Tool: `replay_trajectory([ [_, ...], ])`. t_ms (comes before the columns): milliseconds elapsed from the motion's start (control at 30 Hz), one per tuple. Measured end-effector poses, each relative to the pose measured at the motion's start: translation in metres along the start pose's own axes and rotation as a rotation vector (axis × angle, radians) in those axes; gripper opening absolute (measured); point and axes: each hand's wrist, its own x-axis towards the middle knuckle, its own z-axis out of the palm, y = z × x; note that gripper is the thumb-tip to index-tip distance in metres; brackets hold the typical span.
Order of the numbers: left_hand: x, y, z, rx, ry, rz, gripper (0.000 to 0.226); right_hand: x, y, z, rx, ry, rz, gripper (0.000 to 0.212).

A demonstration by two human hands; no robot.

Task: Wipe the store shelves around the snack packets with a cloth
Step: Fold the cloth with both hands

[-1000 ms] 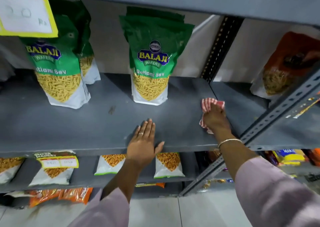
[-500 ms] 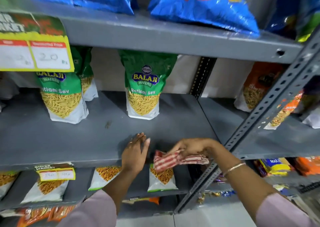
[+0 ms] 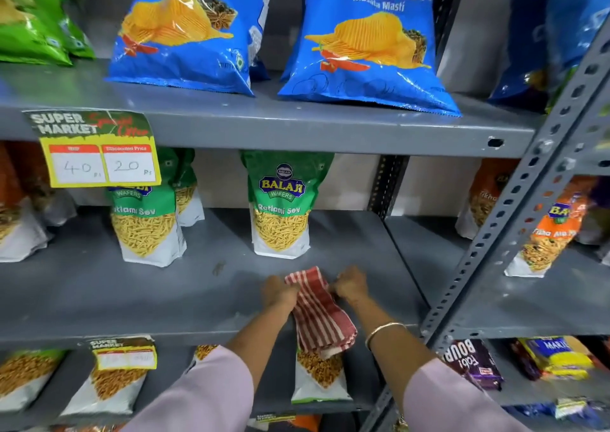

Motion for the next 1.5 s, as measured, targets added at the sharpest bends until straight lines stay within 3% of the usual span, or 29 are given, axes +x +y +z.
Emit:
replay_trajectory([
  [67, 0.008, -0.002, 0.007, -0.155, -0.098, -0.109, 0.038, -0.001, 0.0, 0.005, 0.16, -0.108, 0.057, 0.034],
  [167, 0.001, 0.005, 0.0, -0.241, -0.152, -0.146, 0.029, 0.008, -0.004, 0.008, 0.2, -0.164, 0.05, 0.031],
  [233, -0.008, 0.011, -0.013, -0.257, -0.159, -0.111, 0.014, 0.003, -0.012, 0.003, 0.213, -0.186, 0.033, 0.033],
  [333, -0.01, 0.015, -0.031, -0.289, -0.203, -0.02, 0.017, -0.015, -0.03, -0.005, 0.303, -0.227, -0.011, 0.04],
  [500, -0.021, 0.028, -0.082, -0.358, -0.263, 0.108, 0.016, -0.051, -0.065, -0.006, 0.379, -0.193, -0.14, 0.032],
  [567, -0.031, 0.027, -0.115, -0.312, -0.332, 0.174, 0.005, -0.076, -0.081, -0.005, 0.379, -0.239, -0.152, 0.026],
  [733, -0.04, 0.001, -0.223, -0.249, -0.484, 0.271, 0.009, -0.145, -0.129, 0.034, 0.285, -0.403, -0.227, 0.006],
  [800, -0.043, -0.005, -0.269, -0.196, -0.565, 0.28, 0.011, -0.171, -0.155, 0.052, 0.231, -0.471, -0.247, 0.016],
  [900, -0.052, -0.002, -0.34, -0.08, -0.713, 0.302, 0.02, -0.216, -0.194, 0.074, 0.159, -0.607, -0.308, 0.01],
  [1067, -0.085, 0.027, -0.449, 0.008, -0.789, 0.406, 0.022, -0.278, -0.266, 0.088, 0.188, -0.704, -0.47, 0.022],
  [1167, -0.099, 0.055, -0.495, 0.009, -0.712, 0.483, 0.033, -0.305, -0.314, 0.079, 0.2, -0.67, -0.583, 0.023],
  [1300, -0.093, 0.111, -0.524, -0.223, -0.518, 0.54, 0.011, -0.314, -0.377, 0.055, 0.29, -0.465, -0.689, 0.017],
  [1467, -0.08, 0.169, -0.512, -0.324, -0.191, 0.552, 0.021, -0.284, -0.429, 0.042, 0.471, -0.171, -0.654, 0.019],
  [1500, -0.067, 0.175, -0.506, -0.349, -0.144, 0.549, 0.032, -0.276, -0.433, 0.043, 0.492, -0.127, -0.62, 0.021],
])
